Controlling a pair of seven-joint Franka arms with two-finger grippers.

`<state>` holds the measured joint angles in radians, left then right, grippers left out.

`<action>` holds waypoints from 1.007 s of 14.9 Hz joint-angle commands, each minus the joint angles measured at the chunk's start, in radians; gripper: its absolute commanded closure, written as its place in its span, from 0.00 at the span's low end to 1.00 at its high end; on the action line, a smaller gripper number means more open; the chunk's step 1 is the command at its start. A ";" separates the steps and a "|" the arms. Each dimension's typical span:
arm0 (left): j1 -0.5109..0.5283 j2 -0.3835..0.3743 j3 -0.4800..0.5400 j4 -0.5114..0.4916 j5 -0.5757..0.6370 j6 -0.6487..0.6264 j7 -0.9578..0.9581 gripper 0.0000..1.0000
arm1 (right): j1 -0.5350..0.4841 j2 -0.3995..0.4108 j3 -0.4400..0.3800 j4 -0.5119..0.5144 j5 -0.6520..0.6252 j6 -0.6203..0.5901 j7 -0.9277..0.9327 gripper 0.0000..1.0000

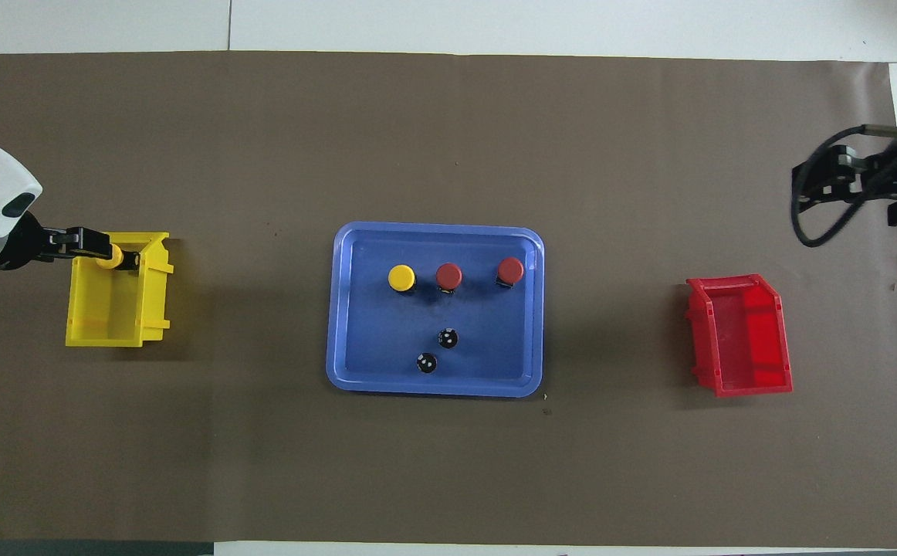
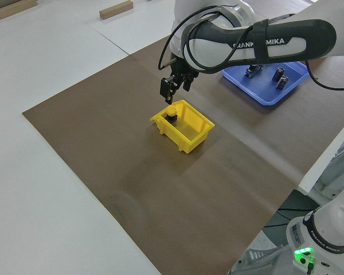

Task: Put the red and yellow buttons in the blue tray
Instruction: 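Withdraw the right gripper while the left gripper reaches the second yellow button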

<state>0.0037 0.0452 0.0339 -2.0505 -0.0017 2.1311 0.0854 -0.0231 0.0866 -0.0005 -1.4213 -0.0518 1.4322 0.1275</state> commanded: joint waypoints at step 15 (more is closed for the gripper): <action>0.004 0.070 -0.003 -0.086 0.012 0.187 0.007 0.37 | -0.080 -0.100 -0.009 -0.173 0.006 0.057 -0.094 0.00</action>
<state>0.0039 0.0946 0.0327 -2.1182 -0.0017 2.2675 0.0856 -0.0902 0.0175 -0.0190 -1.5572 -0.0516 1.4762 0.0561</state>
